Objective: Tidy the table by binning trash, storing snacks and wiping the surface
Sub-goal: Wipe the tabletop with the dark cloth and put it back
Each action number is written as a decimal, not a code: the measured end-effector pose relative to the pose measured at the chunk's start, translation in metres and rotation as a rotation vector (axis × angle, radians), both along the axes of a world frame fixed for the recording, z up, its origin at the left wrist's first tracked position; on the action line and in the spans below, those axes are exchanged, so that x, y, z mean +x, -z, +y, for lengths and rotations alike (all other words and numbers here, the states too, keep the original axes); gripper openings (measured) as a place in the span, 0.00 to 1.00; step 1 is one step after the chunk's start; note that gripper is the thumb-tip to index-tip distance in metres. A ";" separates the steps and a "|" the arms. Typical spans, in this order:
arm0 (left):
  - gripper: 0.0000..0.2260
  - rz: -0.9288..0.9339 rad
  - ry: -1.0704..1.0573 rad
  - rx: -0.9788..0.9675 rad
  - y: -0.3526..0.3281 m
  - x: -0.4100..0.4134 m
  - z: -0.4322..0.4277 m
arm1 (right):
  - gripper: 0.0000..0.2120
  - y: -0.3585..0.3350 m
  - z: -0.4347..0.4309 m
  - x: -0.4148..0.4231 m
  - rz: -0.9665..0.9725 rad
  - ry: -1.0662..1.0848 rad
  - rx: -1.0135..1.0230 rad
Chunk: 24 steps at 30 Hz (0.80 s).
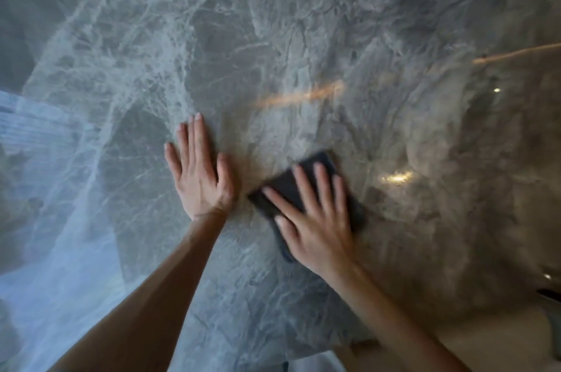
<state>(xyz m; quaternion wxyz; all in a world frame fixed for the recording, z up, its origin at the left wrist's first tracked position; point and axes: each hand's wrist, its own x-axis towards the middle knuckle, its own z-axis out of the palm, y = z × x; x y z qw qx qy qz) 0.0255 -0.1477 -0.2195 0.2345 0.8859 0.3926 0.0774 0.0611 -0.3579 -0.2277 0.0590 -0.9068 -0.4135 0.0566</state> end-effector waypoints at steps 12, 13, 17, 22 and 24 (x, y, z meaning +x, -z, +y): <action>0.31 -0.023 -0.010 -0.010 0.001 -0.001 -0.002 | 0.25 0.002 0.070 0.070 -0.066 0.234 0.039; 0.31 -0.030 -0.010 -0.010 -0.001 -0.001 -0.003 | 0.25 0.000 0.047 0.035 -0.029 0.073 0.037; 0.31 -0.024 -0.014 -0.006 -0.001 0.001 -0.005 | 0.25 -0.010 -0.086 0.049 -0.022 0.132 -0.147; 0.30 -0.045 -0.012 0.018 0.008 0.001 -0.004 | 0.25 -0.002 0.017 0.201 -0.007 0.832 0.037; 0.30 -0.072 -0.030 0.017 0.009 0.000 -0.002 | 0.26 0.006 0.080 0.171 -0.059 0.554 0.085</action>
